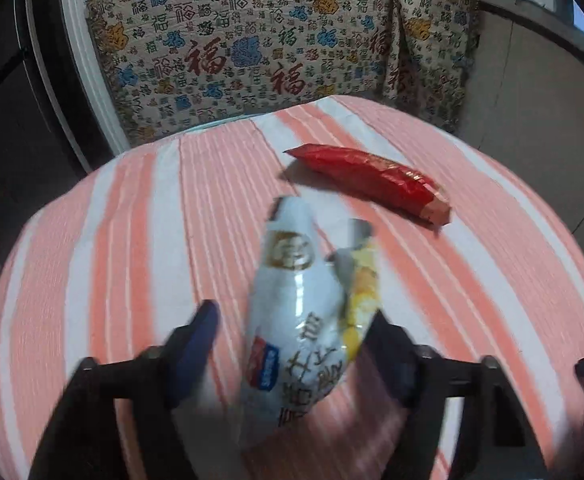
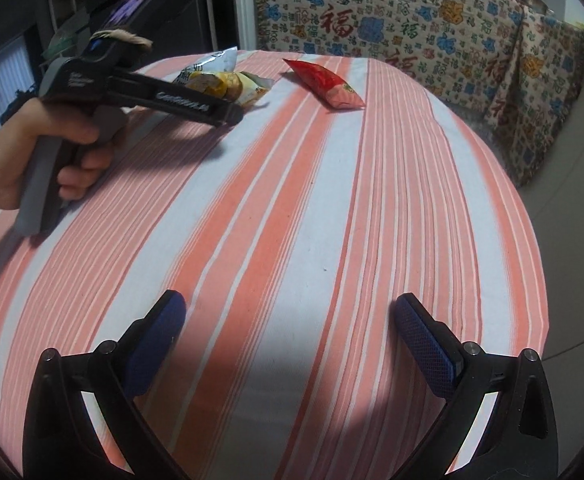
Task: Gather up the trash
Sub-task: 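Grasp the white-and-yellow snack bag with the left tool and lift it, then grasp the red snack packet with the right tool and lift it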
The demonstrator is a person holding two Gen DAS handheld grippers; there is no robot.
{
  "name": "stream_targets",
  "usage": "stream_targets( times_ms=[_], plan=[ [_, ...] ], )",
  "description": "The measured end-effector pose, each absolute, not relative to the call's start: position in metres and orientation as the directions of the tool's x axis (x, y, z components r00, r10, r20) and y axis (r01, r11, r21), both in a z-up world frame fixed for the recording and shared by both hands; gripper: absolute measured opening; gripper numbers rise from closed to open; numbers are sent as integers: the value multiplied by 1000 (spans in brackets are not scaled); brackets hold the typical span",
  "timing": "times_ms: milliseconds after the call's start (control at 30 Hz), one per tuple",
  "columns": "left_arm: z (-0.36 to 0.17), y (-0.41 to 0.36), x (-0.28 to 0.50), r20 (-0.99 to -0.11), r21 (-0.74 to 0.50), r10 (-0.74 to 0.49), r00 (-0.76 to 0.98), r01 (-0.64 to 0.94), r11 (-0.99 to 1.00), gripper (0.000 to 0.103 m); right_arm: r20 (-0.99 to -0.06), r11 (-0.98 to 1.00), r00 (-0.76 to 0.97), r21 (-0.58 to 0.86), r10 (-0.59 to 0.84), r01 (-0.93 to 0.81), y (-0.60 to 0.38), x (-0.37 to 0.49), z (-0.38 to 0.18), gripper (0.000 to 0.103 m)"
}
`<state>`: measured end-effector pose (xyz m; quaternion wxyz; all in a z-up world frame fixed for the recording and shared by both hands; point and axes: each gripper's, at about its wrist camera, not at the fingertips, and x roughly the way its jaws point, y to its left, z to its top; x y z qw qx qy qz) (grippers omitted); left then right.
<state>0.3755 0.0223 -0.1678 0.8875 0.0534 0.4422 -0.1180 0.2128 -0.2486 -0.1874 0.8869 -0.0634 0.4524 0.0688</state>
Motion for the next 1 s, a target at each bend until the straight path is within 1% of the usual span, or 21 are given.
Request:
stream_targets(
  times_ms=[33,67,133,300,400,433,467,533,567,600,633,667,700,733,767,800,933,1000],
  plan=[
    [-166,21,373,-792,6,-141,593,239,971,39,-811,983,582,-50,65,-179,-249,210,-187,103],
    [-165,19,367,-788,29,-119,604,230,973,35,-811,983,582,-49,66,-179,-249,210,-187,103],
    [-163,24,358,-789,6,-125,601,212,977,34,-810,983,582,-49,66,-179,-249,210,-187,103],
    [-155,63,306,-807,-60,-86,584,64,996,34,-810,983,582,-46,68,-179,-249,210,-187,103],
    [-157,81,274,-816,-77,-82,572,33,996,34,-810,983,582,-46,68,-179,-249,210,-187,103],
    [-158,85,264,-815,-76,-78,575,28,997,37,-811,983,582,-46,68,-179,-249,210,-187,103],
    [-158,86,257,-807,-71,-76,586,31,997,37,-811,983,582,-46,68,-179,-249,210,-187,103],
    [-160,85,246,-799,-41,-59,598,44,998,40,-810,983,582,-46,69,-180,-249,210,-187,103],
    [-160,83,244,-797,-26,-53,602,53,998,46,-810,983,582,-45,69,-180,-249,210,-187,103],
    [-161,80,243,-794,-12,-47,607,62,998,47,-810,983,582,-45,70,-180,-249,209,-187,103],
    [-161,78,242,-793,5,-32,609,59,998,55,-811,983,581,-43,71,-180,-250,209,-187,103],
    [-161,77,244,-794,23,-9,608,45,999,75,-811,983,580,-40,73,-180,-250,208,-187,103],
    [-163,78,245,-799,48,30,601,15,999,85,-813,983,578,-38,76,-182,-251,208,-187,103],
    [-165,82,246,-806,49,46,590,-10,999,98,-816,982,572,-34,79,-185,-252,208,-187,103],
    [-167,88,247,-814,24,32,580,-22,999,100,-824,983,562,-34,75,-182,-253,208,-186,103],
    [-168,95,248,-817,-19,2,577,-32,999,100,-830,985,555,-36,64,-167,-256,210,-185,103],
    [-170,92,248,-818,3,20,575,-30,1000,102,-829,997,559,-57,-20,-50,-278,233,-180,103],
    [-171,92,248,-818,1,19,575,-31,1000,102,-843,995,535,-88,-53,-41,-285,257,-183,103]
  ],
)
